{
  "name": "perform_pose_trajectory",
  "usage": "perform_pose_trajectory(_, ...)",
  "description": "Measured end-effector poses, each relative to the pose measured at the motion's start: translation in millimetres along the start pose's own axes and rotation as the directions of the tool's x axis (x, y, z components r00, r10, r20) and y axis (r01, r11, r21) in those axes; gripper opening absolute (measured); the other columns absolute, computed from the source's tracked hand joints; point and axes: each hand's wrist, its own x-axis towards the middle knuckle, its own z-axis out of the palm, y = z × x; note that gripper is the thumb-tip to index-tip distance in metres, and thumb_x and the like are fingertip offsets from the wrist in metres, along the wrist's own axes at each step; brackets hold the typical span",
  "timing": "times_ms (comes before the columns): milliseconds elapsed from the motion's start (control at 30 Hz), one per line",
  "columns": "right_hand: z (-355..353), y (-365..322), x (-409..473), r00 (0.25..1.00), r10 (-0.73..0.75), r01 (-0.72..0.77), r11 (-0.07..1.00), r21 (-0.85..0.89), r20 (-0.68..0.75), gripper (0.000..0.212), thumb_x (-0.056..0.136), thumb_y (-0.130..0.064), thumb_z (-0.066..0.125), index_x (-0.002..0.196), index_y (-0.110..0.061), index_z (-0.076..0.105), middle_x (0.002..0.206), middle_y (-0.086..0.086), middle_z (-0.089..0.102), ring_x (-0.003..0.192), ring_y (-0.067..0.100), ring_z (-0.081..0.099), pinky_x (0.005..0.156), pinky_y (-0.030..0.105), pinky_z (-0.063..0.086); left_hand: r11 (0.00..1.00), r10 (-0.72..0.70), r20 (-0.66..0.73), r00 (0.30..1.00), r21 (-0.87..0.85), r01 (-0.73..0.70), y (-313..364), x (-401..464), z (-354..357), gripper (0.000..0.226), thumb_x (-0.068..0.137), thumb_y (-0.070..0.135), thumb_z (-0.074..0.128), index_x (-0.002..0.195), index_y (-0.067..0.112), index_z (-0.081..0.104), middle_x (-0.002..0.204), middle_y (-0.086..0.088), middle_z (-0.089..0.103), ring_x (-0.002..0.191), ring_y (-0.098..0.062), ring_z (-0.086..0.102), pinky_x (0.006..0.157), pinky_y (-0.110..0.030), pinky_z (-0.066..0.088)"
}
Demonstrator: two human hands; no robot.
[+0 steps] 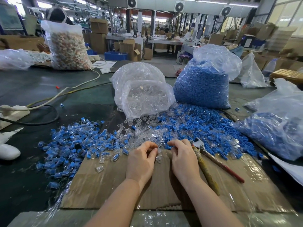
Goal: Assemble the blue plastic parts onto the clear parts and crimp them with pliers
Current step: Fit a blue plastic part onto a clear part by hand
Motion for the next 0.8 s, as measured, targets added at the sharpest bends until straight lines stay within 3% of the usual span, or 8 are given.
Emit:
perform_pose_trajectory(100, -0.3, 4.4, -8.4, 1.000, -0.013, 0.013, 0.999, 0.047, -0.020, 0.019, 0.094, -0.010, 0.049, 0.105, -0.013, 0.063, 0.104, 0.001, 0.056, 0.096, 0.018, 0.054, 0.084, 0.030, 0.042, 1.000, -0.003, 0.003, 1.000, -0.009, 0.003, 0.7, -0.4, 0.0, 0.017, 0.088, 0.017, 0.061, 0.084, 0.033, 0.061, 0.076, 0.016, 0.064, 0.074, 0.003, 0.060, 0.069, -0.012, 0.049)
perform_pose_trajectory(267, 1.1, 7.0, -15.1, 0.998, -0.041, 0.039, 0.999, 0.033, 0.041, 0.038, 0.093, -0.003, 0.044, 0.124, -0.020, 0.057, 0.112, -0.001, 0.047, 0.097, 0.017, 0.051, 0.085, 0.029, 0.042, 1.000, 0.005, 0.002, 1.000, 0.005, -0.005, 0.0, -0.2, 0.3, 0.010, 0.088, 0.017, 0.061, 0.089, 0.027, 0.066, 0.076, 0.015, 0.065, 0.074, 0.001, 0.060, 0.069, -0.015, 0.049)
perform_pose_trajectory(533, 0.1, 4.9, -17.4, 0.997, -0.071, 0.069, 0.995, 0.076, 0.029, 0.020, 0.091, -0.008, 0.051, 0.105, -0.020, 0.061, 0.103, -0.003, 0.056, 0.093, 0.019, 0.056, 0.082, 0.036, 0.045, 1.000, 0.021, 0.003, 1.000, -0.004, -0.021, 1.6, 0.0, 0.9, 0.020, 0.087, 0.015, 0.063, 0.080, 0.033, 0.059, 0.070, 0.018, 0.062, 0.070, 0.005, 0.059, 0.063, -0.003, 0.041)
perform_pose_trajectory(633, -2.4, 6.2, -18.2, 0.999, -0.026, 0.031, 0.981, 0.193, -0.029, 0.009, 0.084, -0.010, 0.065, 0.089, -0.017, 0.062, 0.083, -0.006, 0.065, 0.082, 0.012, 0.060, 0.077, 0.027, 0.047, 1.000, 0.020, 0.005, 1.000, -0.005, -0.020, 1.9, -0.5, 0.4, 0.022, 0.087, 0.015, 0.063, 0.080, 0.036, 0.058, 0.072, 0.018, 0.062, 0.071, 0.003, 0.060, 0.064, -0.004, 0.043)
perform_pose_trajectory(700, -3.8, 6.7, -18.0, 0.998, 0.026, -0.008, 0.953, 0.304, -0.054, 0.012, 0.081, -0.008, 0.070, 0.081, -0.018, 0.063, 0.074, -0.009, 0.066, 0.072, 0.003, 0.062, 0.070, 0.016, 0.047, 1.000, 0.023, 0.009, 1.000, -0.001, -0.023, 2.2, -0.8, 0.1, 0.023, 0.087, 0.015, 0.063, 0.079, 0.036, 0.058, 0.073, 0.017, 0.063, 0.072, 0.002, 0.060, 0.064, -0.004, 0.044)
perform_pose_trajectory(800, -2.9, 5.8, -17.9, 0.997, 0.077, -0.064, 0.889, 0.454, -0.010, 0.018, 0.083, -0.003, 0.067, 0.083, -0.020, 0.065, 0.076, -0.005, 0.070, 0.070, 0.005, 0.066, 0.072, 0.024, 0.054, 0.999, 0.040, 0.011, 0.999, 0.015, -0.040, 3.0, -1.3, -0.7, 0.019, 0.086, 0.015, 0.064, 0.080, 0.032, 0.060, 0.070, 0.018, 0.062, 0.070, 0.005, 0.058, 0.063, -0.002, 0.040)
